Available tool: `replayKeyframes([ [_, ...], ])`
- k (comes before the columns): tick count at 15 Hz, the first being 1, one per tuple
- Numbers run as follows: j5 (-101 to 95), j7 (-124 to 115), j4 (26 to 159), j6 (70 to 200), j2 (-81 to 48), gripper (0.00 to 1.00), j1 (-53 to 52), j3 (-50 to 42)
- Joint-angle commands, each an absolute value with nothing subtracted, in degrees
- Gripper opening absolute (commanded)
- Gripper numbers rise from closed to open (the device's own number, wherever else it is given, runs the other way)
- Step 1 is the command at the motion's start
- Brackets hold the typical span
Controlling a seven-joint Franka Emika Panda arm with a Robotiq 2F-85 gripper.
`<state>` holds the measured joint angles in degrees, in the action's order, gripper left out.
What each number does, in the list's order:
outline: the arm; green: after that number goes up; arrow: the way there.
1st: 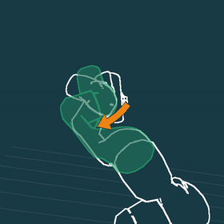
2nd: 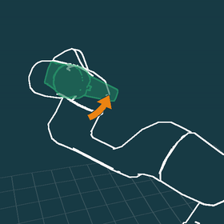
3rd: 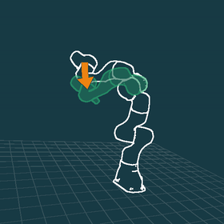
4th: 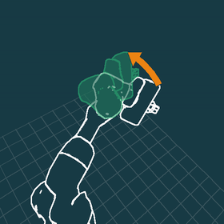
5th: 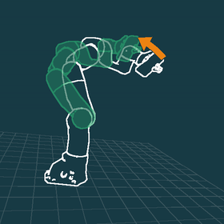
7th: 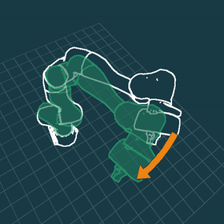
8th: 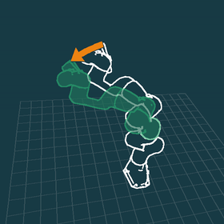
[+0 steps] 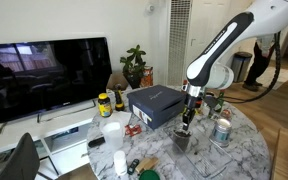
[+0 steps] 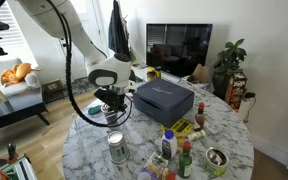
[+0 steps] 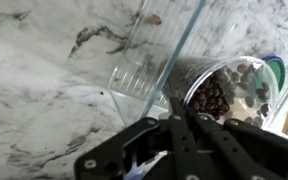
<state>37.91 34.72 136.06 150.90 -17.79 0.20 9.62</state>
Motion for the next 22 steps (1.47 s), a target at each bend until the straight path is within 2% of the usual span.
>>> replayKeyframes([
  [1,34.42,32.87,136.45,148.10,-18.15,0.01,1.35,9.98],
  [7,32.44,31.55,136.88,147.78,-17.24,0.01,1.38,9.99],
  [8,32.21,31.13,136.96,148.06,-17.09,0.30,1.35,10.10],
  [9,32.14,31.04,137.01,147.70,-16.82,0.32,1.50,10.31],
  [12,32.34,31.41,137.76,147.84,-15.60,0.51,1.79,10.90],
  [18,33.66,32.01,139.86,145.99,-10.93,0.97,2.37,11.21],
  [22,37.58,35.62,140.82,139.02,-5.43,1.00,3.42,10.70],
])
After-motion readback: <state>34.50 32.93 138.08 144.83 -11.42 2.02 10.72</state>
